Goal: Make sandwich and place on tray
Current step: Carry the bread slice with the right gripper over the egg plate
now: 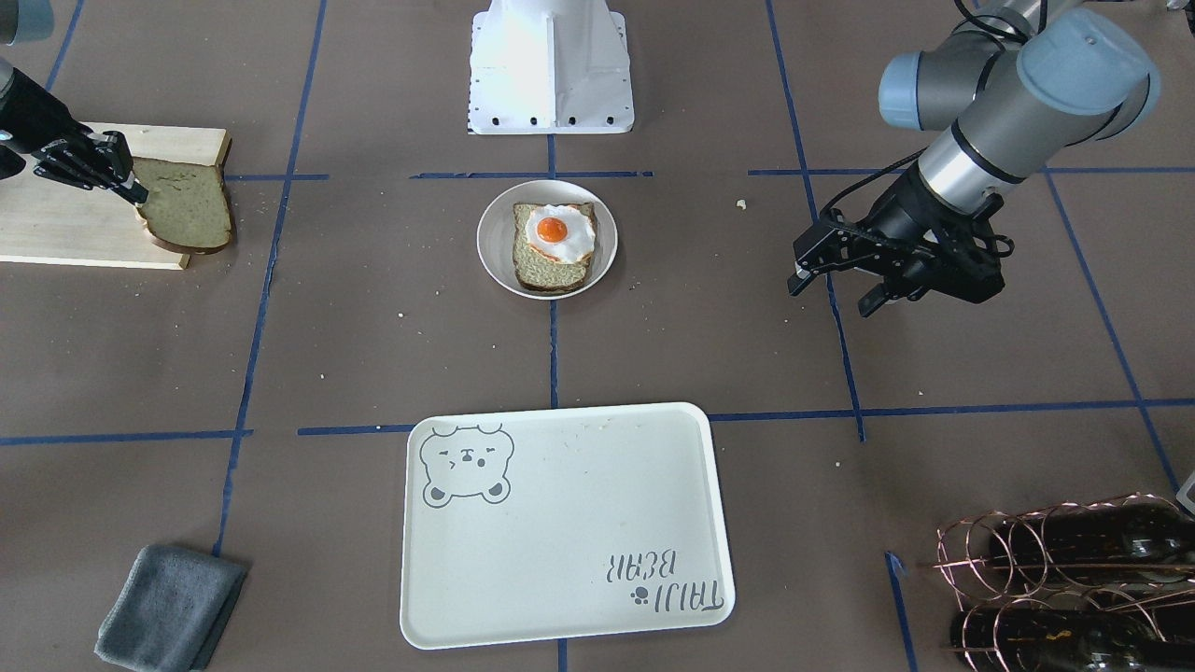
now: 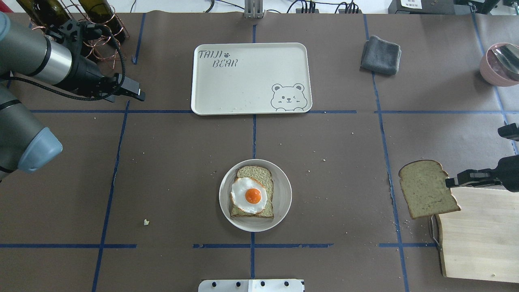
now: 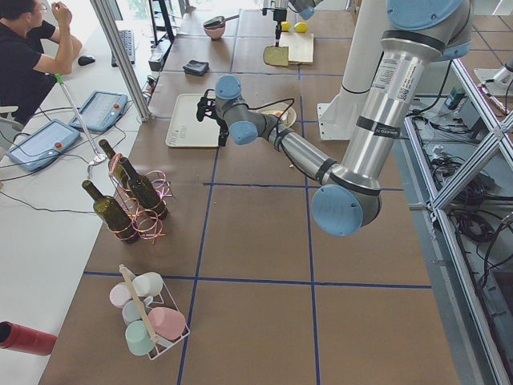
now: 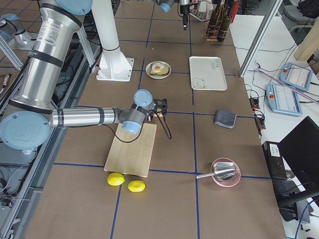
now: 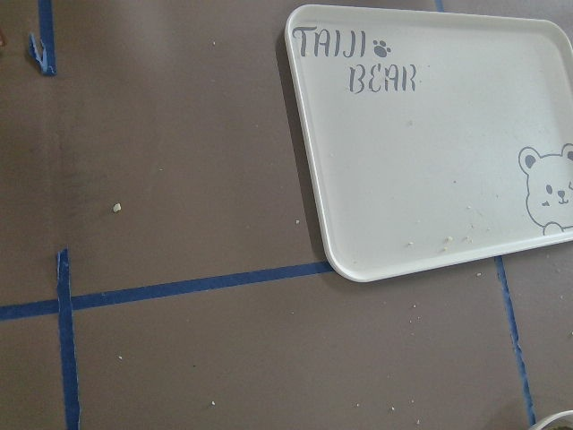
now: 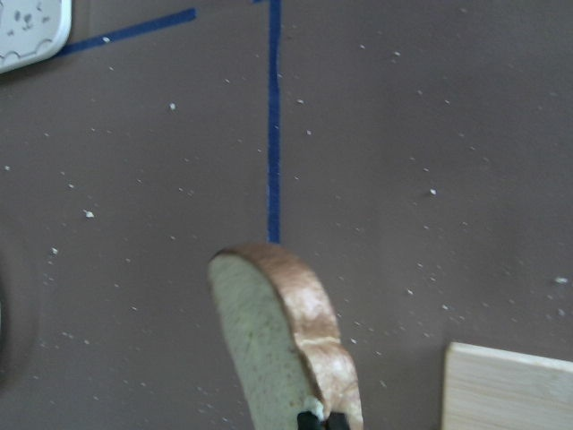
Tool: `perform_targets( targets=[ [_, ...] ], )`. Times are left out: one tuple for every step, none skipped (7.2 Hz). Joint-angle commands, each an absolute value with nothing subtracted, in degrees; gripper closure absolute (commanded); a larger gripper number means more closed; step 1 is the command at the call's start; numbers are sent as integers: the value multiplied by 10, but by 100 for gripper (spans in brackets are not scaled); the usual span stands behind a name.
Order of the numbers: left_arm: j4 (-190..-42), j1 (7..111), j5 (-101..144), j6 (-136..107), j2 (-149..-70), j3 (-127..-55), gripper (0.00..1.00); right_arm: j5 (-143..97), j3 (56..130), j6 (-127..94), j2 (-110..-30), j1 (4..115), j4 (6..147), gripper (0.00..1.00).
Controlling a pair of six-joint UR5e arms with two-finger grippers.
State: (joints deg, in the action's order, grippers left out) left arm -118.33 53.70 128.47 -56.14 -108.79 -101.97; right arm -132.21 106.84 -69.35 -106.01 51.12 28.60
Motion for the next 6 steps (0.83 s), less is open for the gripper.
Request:
perform_targets(
  targets=[
    [-1187,537,1285,-562,-1086,-1015,0,-1366,1069,-743,-958,541,329,100],
    [-1187,537,1285,-562,-1085,-1015,0,-1365,1070,-762,-908,540,369,100],
    [-1187,537,1285,-562,-1085,-1013,0,-1365,1067,-786,-845,527,407,100],
    [-1188,537,1286,-562,-1085,-1013,0,-1361,1064,-810,-785,500,446,100],
    [-1188,537,1286,-562,-1084,-1012,0,-1350,1062,-827,-740,470,478,100],
    [-1188,537,1286,-562,-1083,-1011,0,-1311,1061,-854,-701,421,498,100]
  ],
)
